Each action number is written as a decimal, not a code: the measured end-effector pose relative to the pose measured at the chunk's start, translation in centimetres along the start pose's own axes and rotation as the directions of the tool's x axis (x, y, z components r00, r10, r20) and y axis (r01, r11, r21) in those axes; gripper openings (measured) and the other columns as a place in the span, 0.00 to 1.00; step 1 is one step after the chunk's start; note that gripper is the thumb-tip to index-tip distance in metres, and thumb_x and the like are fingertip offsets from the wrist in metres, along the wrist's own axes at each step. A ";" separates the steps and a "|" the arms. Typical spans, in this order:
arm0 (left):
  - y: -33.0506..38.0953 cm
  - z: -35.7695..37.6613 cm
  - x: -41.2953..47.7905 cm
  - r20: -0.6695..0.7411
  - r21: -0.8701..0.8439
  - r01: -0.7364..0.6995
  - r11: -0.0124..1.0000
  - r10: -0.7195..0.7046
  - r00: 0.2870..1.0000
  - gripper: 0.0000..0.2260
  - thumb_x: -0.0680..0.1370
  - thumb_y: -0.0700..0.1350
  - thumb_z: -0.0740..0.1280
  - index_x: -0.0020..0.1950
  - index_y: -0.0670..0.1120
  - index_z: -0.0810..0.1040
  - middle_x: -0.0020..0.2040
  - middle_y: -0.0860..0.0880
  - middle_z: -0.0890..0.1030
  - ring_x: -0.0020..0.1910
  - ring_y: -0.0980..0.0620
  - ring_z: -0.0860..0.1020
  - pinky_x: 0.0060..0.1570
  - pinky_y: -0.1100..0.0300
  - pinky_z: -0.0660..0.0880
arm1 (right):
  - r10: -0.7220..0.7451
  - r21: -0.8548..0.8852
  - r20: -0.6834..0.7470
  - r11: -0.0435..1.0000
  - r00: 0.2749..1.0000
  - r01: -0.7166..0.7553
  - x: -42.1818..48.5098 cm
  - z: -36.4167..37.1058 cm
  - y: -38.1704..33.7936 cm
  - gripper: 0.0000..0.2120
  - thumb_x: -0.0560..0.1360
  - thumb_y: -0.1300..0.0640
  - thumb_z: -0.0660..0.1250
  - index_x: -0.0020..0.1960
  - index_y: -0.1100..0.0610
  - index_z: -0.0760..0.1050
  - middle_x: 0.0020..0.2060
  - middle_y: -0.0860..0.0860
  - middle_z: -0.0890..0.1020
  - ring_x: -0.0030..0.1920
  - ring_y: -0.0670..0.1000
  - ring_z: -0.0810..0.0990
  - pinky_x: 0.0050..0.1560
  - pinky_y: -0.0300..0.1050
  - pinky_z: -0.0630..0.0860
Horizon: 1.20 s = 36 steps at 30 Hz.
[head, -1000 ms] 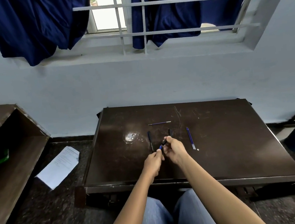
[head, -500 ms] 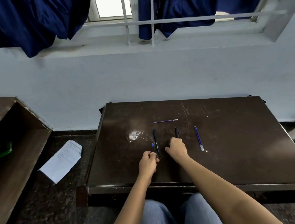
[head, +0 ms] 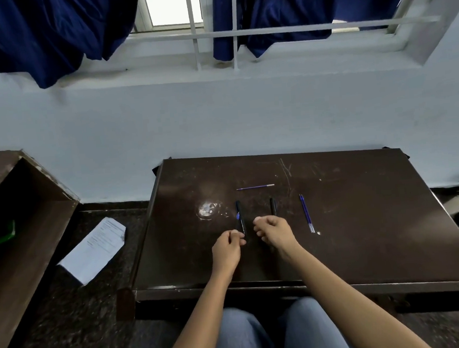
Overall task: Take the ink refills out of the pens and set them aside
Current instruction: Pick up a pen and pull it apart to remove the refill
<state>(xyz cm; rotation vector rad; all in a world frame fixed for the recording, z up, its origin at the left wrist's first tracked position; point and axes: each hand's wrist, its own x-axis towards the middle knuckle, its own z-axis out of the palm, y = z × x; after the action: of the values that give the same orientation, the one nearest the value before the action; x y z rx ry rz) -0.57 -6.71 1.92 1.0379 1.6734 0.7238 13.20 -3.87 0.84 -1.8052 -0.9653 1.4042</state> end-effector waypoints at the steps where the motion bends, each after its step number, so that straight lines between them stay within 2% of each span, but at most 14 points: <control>1: 0.7 -0.1 -2.0 0.006 -0.004 -0.043 0.999 0.043 0.999 0.11 0.82 0.45 0.57 0.51 0.47 0.79 0.43 0.52 0.82 0.48 0.53 0.79 0.53 0.57 0.75 | 0.004 0.080 0.033 0.997 0.999 -0.007 -2.5 -0.6 -0.4 0.11 0.76 0.50 0.68 0.50 0.58 0.81 0.39 0.52 0.83 0.41 0.48 0.79 0.45 0.42 0.76; 3: 1.6 0.2 -3.9 0.040 0.011 -0.099 0.995 0.098 0.994 0.10 0.81 0.45 0.58 0.48 0.48 0.80 0.41 0.53 0.82 0.47 0.53 0.79 0.54 0.55 0.75 | -0.037 0.135 0.065 0.991 0.997 0.028 -4.9 -0.8 -1.1 0.12 0.75 0.50 0.69 0.50 0.58 0.82 0.37 0.50 0.83 0.40 0.46 0.79 0.44 0.41 0.74; 6: 2.1 0.9 -4.1 0.076 0.068 -0.153 0.986 0.148 0.986 0.10 0.80 0.45 0.59 0.47 0.48 0.80 0.39 0.53 0.82 0.45 0.54 0.80 0.52 0.56 0.75 | -0.064 0.193 0.000 0.979 0.998 0.063 -5.1 -0.7 -1.9 0.08 0.74 0.53 0.71 0.42 0.58 0.83 0.29 0.46 0.82 0.35 0.45 0.79 0.40 0.40 0.72; 8: 2.1 1.1 -4.1 0.066 0.071 -0.186 0.980 0.181 0.981 0.10 0.81 0.45 0.59 0.48 0.47 0.81 0.38 0.53 0.82 0.43 0.55 0.79 0.50 0.57 0.75 | -0.046 0.227 -0.052 0.972 0.998 0.056 -5.1 -0.7 -2.3 0.07 0.73 0.54 0.72 0.40 0.56 0.83 0.25 0.45 0.81 0.31 0.44 0.78 0.36 0.39 0.71; 11: 2.3 1.0 -4.5 0.055 0.074 -0.239 0.968 0.235 0.970 0.11 0.81 0.46 0.59 0.47 0.47 0.80 0.37 0.53 0.81 0.39 0.57 0.78 0.43 0.61 0.73 | -0.035 0.244 -0.033 0.969 0.999 0.042 -5.5 -0.8 -2.7 0.07 0.73 0.53 0.73 0.40 0.56 0.83 0.23 0.45 0.80 0.26 0.40 0.76 0.33 0.36 0.68; 13: 2.6 0.7 -5.4 0.055 0.081 -0.269 0.960 0.265 0.963 0.12 0.81 0.47 0.58 0.44 0.47 0.79 0.35 0.53 0.79 0.36 0.56 0.77 0.40 0.62 0.72 | -0.036 0.262 -0.044 0.964 0.998 0.046 -6.3 -0.9 -3.0 0.07 0.72 0.54 0.74 0.39 0.56 0.83 0.23 0.46 0.79 0.25 0.41 0.75 0.36 0.38 0.69; 16: 3.1 0.6 -6.7 0.088 0.109 -0.272 0.956 0.264 0.961 0.13 0.81 0.48 0.56 0.40 0.47 0.73 0.34 0.51 0.74 0.34 0.53 0.72 0.37 0.57 0.68 | -0.064 0.285 -0.070 0.955 0.995 0.082 -7.3 -1.2 -3.6 0.05 0.72 0.59 0.73 0.38 0.58 0.83 0.26 0.47 0.79 0.31 0.45 0.76 0.43 0.43 0.73; 19: 4.2 0.3 -7.6 0.143 0.094 -0.185 0.978 0.170 0.975 0.13 0.81 0.48 0.54 0.39 0.49 0.70 0.32 0.52 0.70 0.30 0.54 0.66 0.30 0.58 0.63 | -0.055 0.325 -0.035 0.943 0.998 0.064 -8.4 -1.8 -4.1 0.04 0.73 0.63 0.69 0.43 0.59 0.84 0.32 0.51 0.82 0.37 0.49 0.78 0.43 0.44 0.73; 22: 5.4 -0.4 -8.5 0.278 -0.087 -0.017 0.996 0.041 0.960 0.12 0.82 0.48 0.53 0.39 0.51 0.68 0.27 0.55 0.63 0.22 0.59 0.58 0.20 0.66 0.54 | -0.050 0.324 0.023 0.945 0.998 0.040 -9.2 -2.4 -4.4 0.07 0.73 0.62 0.67 0.42 0.56 0.84 0.30 0.51 0.80 0.32 0.49 0.71 0.35 0.44 0.66; 24: 6.0 -1.0 -9.0 0.366 -0.205 0.105 0.973 -0.023 0.930 0.12 0.83 0.49 0.53 0.40 0.51 0.68 0.25 0.56 0.61 0.20 0.61 0.55 0.18 0.68 0.51 | -0.085 0.360 0.072 0.931 0.994 0.054 -9.7 -2.7 -4.6 0.09 0.75 0.63 0.66 0.40 0.56 0.83 0.30 0.53 0.79 0.30 0.48 0.69 0.33 0.42 0.63; 28: 6.6 -1.8 -9.4 0.540 -0.384 0.374 0.844 -0.123 0.832 0.15 0.82 0.53 0.56 0.37 0.50 0.69 0.23 0.56 0.60 0.18 0.61 0.54 0.19 0.68 0.47 | -0.221 0.464 0.178 0.878 0.959 0.116 -10.8 -3.4 -5.5 0.11 0.78 0.68 0.60 0.42 0.62 0.79 0.31 0.55 0.79 0.27 0.48 0.75 0.33 0.37 0.69; 31: 6.8 -2.4 -9.7 0.676 -0.453 0.526 0.720 -0.107 0.729 0.18 0.81 0.56 0.57 0.34 0.49 0.69 0.21 0.55 0.59 0.18 0.60 0.52 0.16 0.69 0.48 | -0.290 0.551 0.256 0.828 0.922 0.107 -11.6 -3.7 -6.1 0.11 0.80 0.69 0.56 0.45 0.64 0.76 0.36 0.56 0.79 0.26 0.47 0.78 0.34 0.37 0.77; 33: 6.9 -2.6 -9.9 0.713 -0.478 0.558 0.678 -0.072 0.698 0.17 0.80 0.56 0.58 0.34 0.49 0.69 0.21 0.55 0.60 0.20 0.60 0.50 0.16 0.69 0.49 | -0.303 0.577 0.308 0.813 0.902 0.076 -11.6 -4.1 -6.4 0.11 0.80 0.68 0.55 0.49 0.64 0.77 0.38 0.55 0.81 0.27 0.48 0.79 0.36 0.38 0.78; 36: 7.5 -2.6 -10.7 0.641 -0.495 0.467 0.733 -0.055 0.765 0.16 0.81 0.55 0.58 0.37 0.48 0.71 0.23 0.55 0.64 0.18 0.61 0.56 0.16 0.71 0.52 | -0.296 0.564 0.350 0.824 0.889 0.052 -11.8 -4.6 -6.6 0.11 0.81 0.66 0.56 0.55 0.65 0.77 0.41 0.54 0.84 0.30 0.47 0.78 0.38 0.38 0.78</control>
<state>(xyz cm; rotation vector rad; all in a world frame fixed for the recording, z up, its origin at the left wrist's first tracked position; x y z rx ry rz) 0.61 -12.77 13.73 0.4224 0.8830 0.6071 14.80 -10.79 13.26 -0.9790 -0.8006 1.7682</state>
